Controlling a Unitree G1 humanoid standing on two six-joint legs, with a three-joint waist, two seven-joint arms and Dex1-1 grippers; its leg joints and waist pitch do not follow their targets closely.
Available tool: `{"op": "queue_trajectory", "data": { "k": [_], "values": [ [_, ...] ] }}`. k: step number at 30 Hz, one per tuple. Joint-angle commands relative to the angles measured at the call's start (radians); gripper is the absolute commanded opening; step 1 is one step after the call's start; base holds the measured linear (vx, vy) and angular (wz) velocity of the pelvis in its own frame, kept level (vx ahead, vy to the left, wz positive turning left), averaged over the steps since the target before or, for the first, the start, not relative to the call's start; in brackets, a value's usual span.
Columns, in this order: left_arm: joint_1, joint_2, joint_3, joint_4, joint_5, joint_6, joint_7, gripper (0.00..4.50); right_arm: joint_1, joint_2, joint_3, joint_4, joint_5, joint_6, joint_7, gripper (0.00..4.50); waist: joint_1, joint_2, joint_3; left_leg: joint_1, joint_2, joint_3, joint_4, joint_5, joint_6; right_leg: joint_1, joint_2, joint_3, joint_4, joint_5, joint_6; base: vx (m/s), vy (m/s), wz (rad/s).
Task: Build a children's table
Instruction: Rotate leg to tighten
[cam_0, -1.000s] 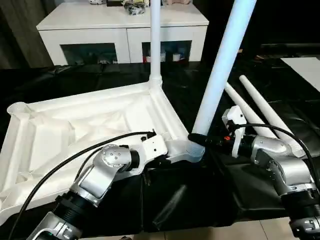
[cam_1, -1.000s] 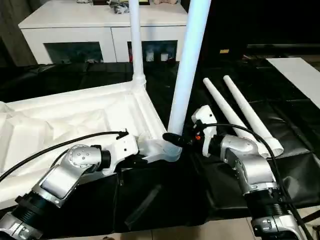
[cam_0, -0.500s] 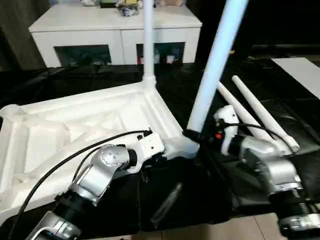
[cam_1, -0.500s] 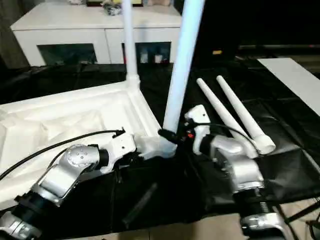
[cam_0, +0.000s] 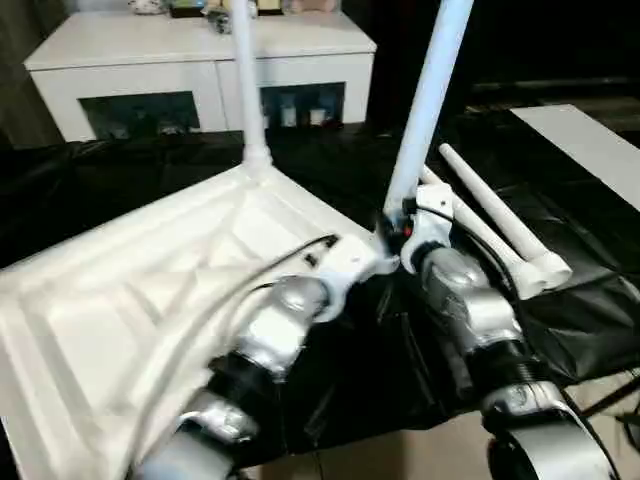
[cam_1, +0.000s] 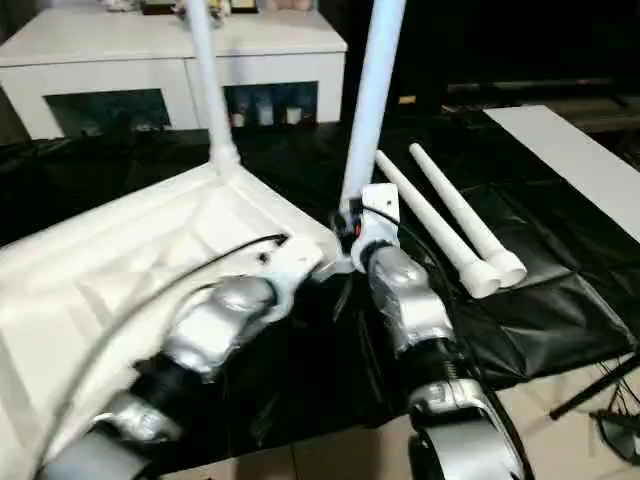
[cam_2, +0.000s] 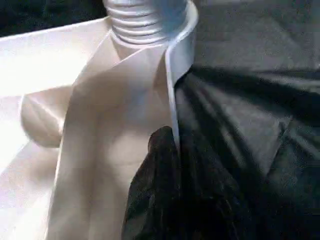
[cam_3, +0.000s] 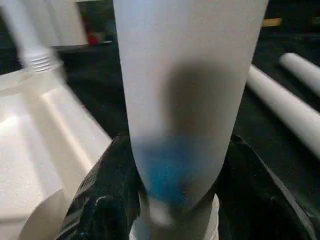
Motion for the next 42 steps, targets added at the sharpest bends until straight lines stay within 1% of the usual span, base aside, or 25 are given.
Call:
{"op": "queue_trajectory", "data": {
  "k": [1, 3, 5, 6, 7, 10, 11, 12, 13, 15, 16, 17, 18, 19, 21, 23, 25, 26, 27, 29, 31, 34, 36, 38, 42],
  "values": [
    [-0.035, -0.062, -0.052, -0.077, -0.034, -0.041, -0.042, 0.00, 0.061, -0.010, -0.048, 0.200, -0.022, 0.088, -0.089, 1.84, -0.004, 0.004, -0.027, 0.027, 0.068, -0.057, -0.110, -0.678, -0.107, -0.022, -0.058, 0.025, -0.087, -0.330, -0.119, 0.000, 0.000, 0.00],
    [-0.033, -0.051, -0.029, -0.095, -0.039, -0.036, -0.032, 0.00, 0.040, -0.002, -0.060, 0.223, -0.020, 0.074, -0.109, 1.84, -0.003, 0.001, -0.031, 0.026, 0.067, -0.052, -0.106, -0.640, -0.091, -0.021, -0.061, 0.028, -0.086, -0.313, -0.132, 0.000, 0.000, 0.00],
    [-0.028, -0.022, -0.016, -0.103, -0.038, -0.036, -0.039, 0.00, 0.032, -0.005, -0.058, 0.231, -0.018, 0.062, -0.095, 1.84, -0.001, -0.003, -0.035, 0.018, 0.069, -0.049, -0.105, -0.584, -0.077, -0.015, -0.061, 0.030, -0.082, -0.268, -0.143, 0.000, 0.000, 0.00],
    [-0.028, -0.007, -0.007, -0.096, -0.029, -0.043, -0.042, 0.00, 0.020, -0.005, -0.062, 0.249, -0.018, 0.036, -0.084, 1.84, 0.003, -0.001, -0.038, 0.014, 0.070, -0.046, -0.105, -0.538, -0.068, -0.012, -0.060, 0.031, -0.077, -0.219, -0.151, 0.000, 0.000, 0.00],
    [-0.027, 0.000, -0.002, -0.095, -0.029, -0.045, -0.046, 0.00, 0.016, -0.005, -0.065, 0.255, -0.014, 0.020, -0.071, 1.84, 0.004, -0.002, -0.041, 0.014, 0.071, -0.041, -0.103, -0.516, -0.060, -0.015, -0.059, 0.031, -0.075, -0.198, -0.163, 0.000, 0.000, 0.00],
    [-0.026, 0.015, 0.008, -0.096, -0.031, -0.044, -0.048, 0.00, 0.003, -0.005, -0.059, 0.267, -0.013, -0.011, -0.043, 1.84, 0.005, -0.004, -0.038, 0.017, 0.070, -0.038, -0.100, -0.542, -0.056, -0.023, -0.059, 0.032, -0.083, -0.278, -0.165, 0.000, 0.000, 0.00],
    [-0.022, 0.029, 0.014, -0.101, -0.034, -0.044, -0.052, 0.00, -0.002, -0.008, -0.044, 0.263, -0.020, -0.042, -0.016, 1.84, 0.004, -0.005, -0.042, 0.016, 0.070, -0.038, -0.100, -0.535, -0.057, -0.021, -0.059, 0.031, -0.082, -0.281, -0.164, 0.000, 0.000, 0.00],
    [-0.017, 0.039, 0.016, -0.108, -0.035, -0.045, -0.058, 0.00, -0.004, -0.006, -0.047, 0.250, -0.005, -0.052, 0.017, 2.19, 0.006, -0.005, -0.046, 0.011, 0.071, -0.037, -0.100, -0.501, -0.053, -0.016, -0.059, 0.031, -0.079, -0.251, -0.167, 0.000, 0.000, 0.00],
    [-0.013, 0.045, 0.016, -0.111, -0.033, -0.048, -0.062, 0.00, -0.005, -0.005, -0.055, 0.242, 0.006, -0.062, 0.025, 2.40, 0.009, -0.004, -0.051, 0.006, 0.073, -0.035, -0.098, -0.438, -0.042, -0.011, -0.058, 0.033, -0.072, -0.170, -0.181, 0.000, 0.000, 0.00],
    [0.007, 0.070, 0.014, -0.129, -0.037, -0.059, -0.086, 0.00, -0.005, -0.012, -0.053, 0.203, 0.014, -0.082, 0.057, 2.54, 0.012, -0.002, -0.053, 0.005, 0.076, -0.030, -0.095, -0.391, -0.018, -0.013, -0.055, 0.031, -0.068, -0.112, -0.204, 0.000, 0.000, 0.00],
    [0.007, 0.070, 0.014, -0.129, -0.037, -0.059, -0.086, 0.00, -0.005, -0.012, -0.053, 0.203, 0.014, -0.082, 0.057, 2.56, 0.011, -0.004, -0.055, -0.002, 0.074, -0.027, -0.092, -0.356, -0.008, -0.006, -0.056, 0.030, -0.064, -0.091, -0.218, 0.000, 0.000, 0.00],
    [0.019, 0.092, 0.008, -0.146, -0.036, -0.068, -0.103, 0.00, 0.004, -0.018, -0.056, 0.155, 0.034, -0.091, 0.101, 2.56, 0.016, -0.002, -0.058, 0.002, 0.075, -0.024, -0.089, -0.332, -0.002, -0.008, -0.056, 0.030, -0.064, -0.071, -0.226, 0.000, 0.000, 0.00],
    [0.023, 0.101, 0.006, -0.152, -0.039, -0.078, -0.116, 0.00, 0.008, -0.023, -0.056, 0.134, 0.037, -0.093, 0.108, 2.76, 0.023, -0.005, -0.064, 0.000, 0.076, -0.020, -0.080, -0.261, 0.021, -0.003, -0.056, 0.031, -0.053, 0.024, -0.240, 0.000, 0.000, 0.00],
    [0.028, 0.116, 0.005, -0.159, -0.040, -0.083, -0.126, 0.00, 0.019, -0.031, -0.055, 0.092, 0.050, -0.091, 0.139, 2.86, 0.027, 0.001, -0.065, -0.010, 0.073, -0.018, -0.076, -0.170, 0.051, 0.003, -0.053, 0.026, -0.040, 0.115, -0.254, 0.000, 0.000, 0.00],
    [0.031, 0.130, 0.003, -0.165, -0.040, -0.093, -0.137, 0.00, 0.030, -0.040, -0.051, 0.048, 0.060, -0.085, 0.169, 3.00, 0.039, 0.001, -0.067, -0.004, 0.075, -0.013, -0.066, -0.117, 0.089, 0.003, -0.054, 0.027, -0.034, 0.183, -0.270, 0.000, 0.000, 0.00],
    [0.038, 0.157, 0.006, -0.174, -0.052, -0.096, -0.162, 0.00, 0.061, -0.065, -0.041, -0.045, 0.062, -0.065, 0.207, 3.00, 0.044, 0.001, -0.069, -0.004, 0.074, -0.011, -0.061, -0.076, 0.110, 0.005, -0.051, 0.025, -0.029, 0.215, -0.283, 0.000, 0.000, 0.00],
    [0.045, 0.192, 0.005, -0.190, -0.064, -0.128, -0.213, 0.00, 0.117, -0.109, -0.022, -0.182, 0.087, -0.020, 0.297, 3.24, 0.052, -0.001, -0.075, -0.007, 0.072, -0.008, -0.049, -0.005, 0.145, 0.007, -0.050, 0.026, -0.020, 0.278, -0.287, 0.000, 0.000, 0.00],
    [0.045, 0.192, 0.005, -0.190, -0.064, -0.128, -0.213, 0.00, 0.117, -0.109, -0.022, -0.182, 0.087, -0.020, 0.297, 3.31, 0.055, -0.003, -0.074, -0.009, 0.070, -0.007, -0.047, 0.004, 0.155, 0.007, -0.050, 0.027, -0.018, 0.285, -0.284, 0.000, 0.000, 0.00],
    [0.052, 0.218, 0.002, -0.208, -0.073, -0.131, -0.251, 0.00, 0.157, -0.144, -0.009, -0.274, 0.106, 0.013, 0.354, 3.34, 0.062, -0.001, -0.075, -0.009, 0.073, -0.006, -0.045, 0.013, 0.167, 0.005, -0.052, 0.028, -0.016, 0.284, -0.280, 0.000, 0.000, 0.00],
    [0.059, 0.251, -0.001, -0.219, -0.081, -0.137, -0.293, 0.00, 0.202, -0.197, 0.014, -0.368, 0.117, 0.052, 0.417, 3.54, 0.064, -0.001, -0.070, -0.009, 0.075, -0.005, -0.048, -0.022, 0.167, 0.002, -0.050, 0.026, -0.021, 0.214, -0.279, 0.000, 0.000, 0.00],
    [0.070, 0.294, -0.010, -0.233, -0.100, -0.157, -0.364, 0.00, 0.248, -0.261, 0.043, -0.449, 0.127, 0.082, 0.497, 3.75, 0.070, 0.003, -0.066, -0.003, 0.080, -0.002, -0.053, -0.074, 0.144, -0.001, -0.048, 0.026, -0.030, 0.110, -0.265, 0.000, 0.000, 0.00],
    [0.084, 0.348, -0.027, -0.250, -0.121, -0.209, -0.451, 0.00, 0.301, -0.327, 0.062, -0.532, 0.148, 0.121, 0.599, 3.87, 0.066, 0.007, -0.063, 0.000, 0.081, -0.001, -0.058, -0.128, 0.106, -0.005, -0.046, 0.028, -0.035, 0.038, -0.255, 0.000, 0.000, 0.00],
    [0.105, 0.400, -0.042, -0.284, -0.152, -0.251, -0.552, 0.00, 0.348, -0.378, 0.067, -0.588, 0.180, 0.128, 0.686, 3.87, 0.067, 0.008, -0.062, 0.001, 0.083, 0.000, -0.060, -0.143, 0.094, -0.006, -0.047, 0.030, -0.034, 0.031, -0.249, 0.000, 0.000, 0.00],
    [0.117, 0.437, -0.053, -0.310, -0.169, -0.235, -0.615, 0.00, 0.377, -0.412, 0.064, -0.628, 0.204, 0.148, 0.736, 3.87, 0.069, 0.007, -0.064, 0.004, 0.085, 0.000, -0.059, -0.138, 0.091, -0.006, -0.048, 0.029, -0.031, 0.051, -0.258, 0.000, 0.000, 0.00],
    [0.134, 0.502, -0.074, -0.332, -0.186, -0.239, -0.701, 0.00, 0.413, -0.503, 0.096, -0.668, 0.194, 0.152, 0.841, 3.87, 0.074, 0.008, -0.063, 0.004, 0.083, 0.001, -0.057, -0.136, 0.089, -0.007, -0.047, 0.029, -0.026, 0.050, -0.263, 0.000, 0.000, 0.00]
  ]
}}
